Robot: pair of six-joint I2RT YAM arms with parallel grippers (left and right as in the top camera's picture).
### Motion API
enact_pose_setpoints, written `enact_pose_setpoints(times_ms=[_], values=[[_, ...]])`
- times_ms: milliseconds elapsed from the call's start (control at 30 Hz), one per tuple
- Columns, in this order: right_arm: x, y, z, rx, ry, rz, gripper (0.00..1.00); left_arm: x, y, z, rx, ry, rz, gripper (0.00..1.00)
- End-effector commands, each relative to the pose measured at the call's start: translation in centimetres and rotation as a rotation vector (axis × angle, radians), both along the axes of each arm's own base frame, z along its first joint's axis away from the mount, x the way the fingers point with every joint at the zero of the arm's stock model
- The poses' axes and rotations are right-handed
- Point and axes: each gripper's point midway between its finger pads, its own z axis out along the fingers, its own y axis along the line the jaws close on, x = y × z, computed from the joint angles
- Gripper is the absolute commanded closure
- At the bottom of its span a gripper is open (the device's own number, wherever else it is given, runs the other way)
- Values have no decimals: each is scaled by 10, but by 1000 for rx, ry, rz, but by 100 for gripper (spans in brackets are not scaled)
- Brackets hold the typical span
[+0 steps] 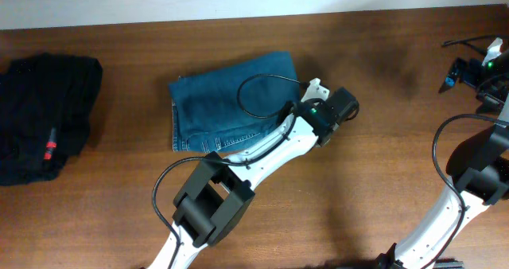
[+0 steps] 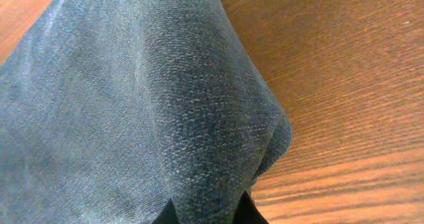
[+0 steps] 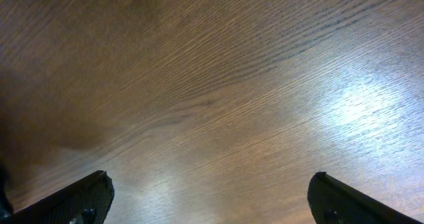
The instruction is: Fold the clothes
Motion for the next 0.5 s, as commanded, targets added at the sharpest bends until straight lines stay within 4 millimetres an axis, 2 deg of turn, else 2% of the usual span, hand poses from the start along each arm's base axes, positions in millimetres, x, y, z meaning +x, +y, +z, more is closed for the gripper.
enact_pose_setpoints(times_ms=[0,133,200,333,433,467], values=[[-2,0,17,-15,-40,-15,1,7,3,-8,24,-4,6,86],[-2,0,17,-15,-40,-15,1,3,1,-22,33,33,-12,75],[-2,0,17,-15,-40,-15,1,1,-1,-32,39,63,-33,66],[-2,0,17,-15,-40,-15,1,0,-1,-39,74,80,-70,36],[-2,0,17,-15,-40,-15,1,0,-4,-39,117,88,-139,7],[-2,0,17,-15,-40,-15,1,-1,-7,-38,137,92,-173,5]])
